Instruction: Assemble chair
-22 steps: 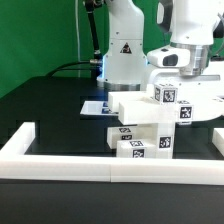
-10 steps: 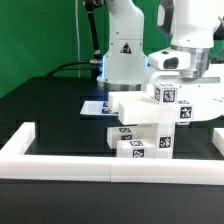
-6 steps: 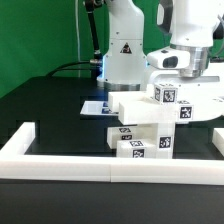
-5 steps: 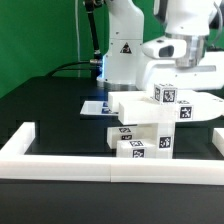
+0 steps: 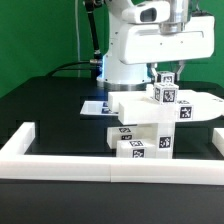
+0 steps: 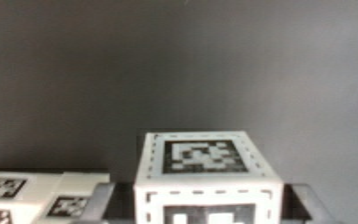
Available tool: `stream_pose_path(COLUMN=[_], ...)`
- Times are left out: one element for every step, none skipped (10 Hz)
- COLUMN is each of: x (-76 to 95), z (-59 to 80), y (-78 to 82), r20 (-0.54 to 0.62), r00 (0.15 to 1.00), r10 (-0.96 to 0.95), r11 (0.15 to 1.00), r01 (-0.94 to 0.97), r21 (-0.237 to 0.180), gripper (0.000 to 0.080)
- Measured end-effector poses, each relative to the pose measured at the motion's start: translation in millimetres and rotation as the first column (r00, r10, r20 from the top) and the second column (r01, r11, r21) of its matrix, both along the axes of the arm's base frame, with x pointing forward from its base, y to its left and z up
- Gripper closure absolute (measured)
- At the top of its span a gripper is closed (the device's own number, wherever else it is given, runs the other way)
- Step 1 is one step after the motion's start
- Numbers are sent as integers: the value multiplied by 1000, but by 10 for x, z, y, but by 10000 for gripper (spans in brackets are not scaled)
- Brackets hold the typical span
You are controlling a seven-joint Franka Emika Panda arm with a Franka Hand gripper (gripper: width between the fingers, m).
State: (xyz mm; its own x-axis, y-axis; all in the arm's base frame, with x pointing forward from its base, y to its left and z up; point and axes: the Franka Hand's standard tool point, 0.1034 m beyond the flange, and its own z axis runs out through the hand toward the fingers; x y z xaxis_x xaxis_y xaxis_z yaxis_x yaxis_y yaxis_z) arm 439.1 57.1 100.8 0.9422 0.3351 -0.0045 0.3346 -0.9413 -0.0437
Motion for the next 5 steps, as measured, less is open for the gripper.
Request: stream_pose_path(x=[-28,-31,-32,-11,29], z=[-24,-27,-30,-47,-13], y=[8,4,4,17,-26], r20=[-5,-6,-6,14,4], r00=[1000,1000,1000,1000,999], r10=[2,1,1,7,34], r11=[1000,1000,1000,1000,999], r01=[-2,-1,-1,-7,-34], r21=[-1,-2,-2,-5,-2], gripper=[519,519,519,519,519])
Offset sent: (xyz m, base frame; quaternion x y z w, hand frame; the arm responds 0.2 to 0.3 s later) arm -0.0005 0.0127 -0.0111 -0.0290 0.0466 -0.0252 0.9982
